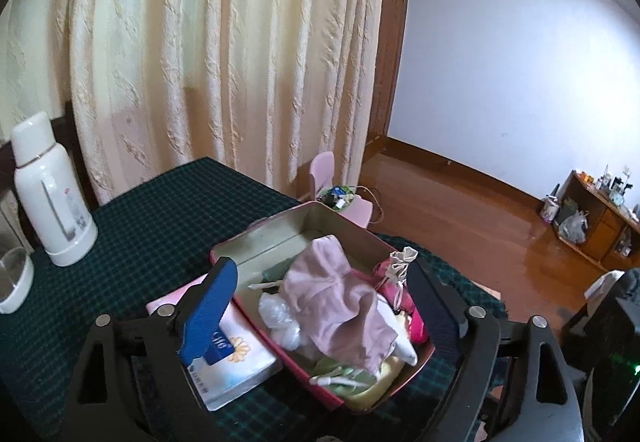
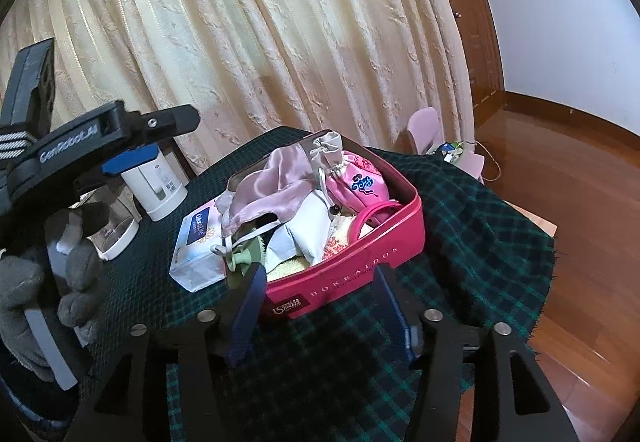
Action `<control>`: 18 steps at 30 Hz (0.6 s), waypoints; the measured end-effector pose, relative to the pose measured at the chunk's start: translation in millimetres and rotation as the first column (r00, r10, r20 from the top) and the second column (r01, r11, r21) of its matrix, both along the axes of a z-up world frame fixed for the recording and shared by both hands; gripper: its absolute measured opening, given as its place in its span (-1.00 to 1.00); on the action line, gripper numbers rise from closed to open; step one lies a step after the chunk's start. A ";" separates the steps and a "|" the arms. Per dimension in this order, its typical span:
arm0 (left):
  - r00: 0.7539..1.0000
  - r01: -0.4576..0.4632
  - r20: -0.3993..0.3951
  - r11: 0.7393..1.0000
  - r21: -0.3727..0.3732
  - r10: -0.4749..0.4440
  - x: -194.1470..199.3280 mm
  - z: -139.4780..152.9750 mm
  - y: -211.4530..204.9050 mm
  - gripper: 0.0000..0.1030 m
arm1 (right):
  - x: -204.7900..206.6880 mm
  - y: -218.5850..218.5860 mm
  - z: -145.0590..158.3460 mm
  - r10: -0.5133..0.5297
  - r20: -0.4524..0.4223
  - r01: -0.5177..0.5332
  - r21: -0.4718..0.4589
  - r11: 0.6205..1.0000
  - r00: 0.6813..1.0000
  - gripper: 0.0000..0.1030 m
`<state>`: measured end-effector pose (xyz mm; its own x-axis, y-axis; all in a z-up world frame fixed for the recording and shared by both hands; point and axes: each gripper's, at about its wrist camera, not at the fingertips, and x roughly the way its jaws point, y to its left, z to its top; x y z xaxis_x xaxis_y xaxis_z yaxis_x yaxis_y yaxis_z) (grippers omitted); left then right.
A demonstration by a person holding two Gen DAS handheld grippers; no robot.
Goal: Organize soft objects
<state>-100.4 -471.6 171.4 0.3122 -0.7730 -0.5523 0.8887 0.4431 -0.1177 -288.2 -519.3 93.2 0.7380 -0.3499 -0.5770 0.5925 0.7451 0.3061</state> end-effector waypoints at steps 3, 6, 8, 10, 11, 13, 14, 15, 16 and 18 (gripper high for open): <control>0.999 -0.015 0.043 1.000 0.003 0.015 -6.4 3.1 10.3 0.73 | 0.4 3.6 2.9 0.001 -0.004 -0.001 -0.014 1.000 1.000 0.40; 0.996 -0.024 0.090 1.000 0.017 0.023 -13.6 2.7 18.8 0.79 | -0.7 5.7 3.9 -0.010 -0.001 0.010 -0.018 1.000 1.000 0.79; 0.993 -0.031 0.118 0.999 0.031 0.028 -19.1 0.9 24.9 0.86 | -1.7 5.8 3.3 -0.030 -0.005 0.029 -0.019 0.999 1.000 0.88; 0.988 -0.049 0.148 0.998 0.038 0.042 -23.6 -0.9 32.4 0.90 | -2.8 5.0 2.1 -0.047 -0.015 0.047 -0.013 0.999 0.999 0.89; 0.987 -0.057 0.155 0.998 0.037 0.051 -24.9 -1.1 36.3 0.92 | -3.3 5.0 1.8 -0.052 -0.018 0.052 -0.011 0.999 0.998 0.90; 0.986 -0.079 0.152 0.996 0.036 0.073 -23.9 -2.5 42.8 0.92 | -4.9 6.3 1.3 -0.061 -0.022 0.061 -0.009 0.998 0.998 0.91; 0.986 -0.088 0.147 0.996 0.035 0.082 -23.2 -3.2 45.2 0.92 | -5.5 7.1 1.5 -0.060 -0.023 0.059 -0.011 0.998 0.998 0.91; 0.986 -0.094 0.144 0.995 0.034 0.088 -22.4 -4.1 47.2 0.93 | -6.0 8.3 1.9 -0.059 -0.024 0.059 -0.015 0.998 0.998 0.92; 0.985 -0.103 0.143 0.994 0.033 0.097 -22.0 -4.8 49.8 0.95 | -6.5 9.6 2.4 -0.059 -0.025 0.058 -0.019 0.998 0.998 0.92; 0.982 -0.123 0.152 0.992 0.036 0.116 -23.1 -5.9 54.0 0.98 | -7.5 11.8 3.3 -0.062 -0.030 0.061 -0.029 0.998 0.998 0.96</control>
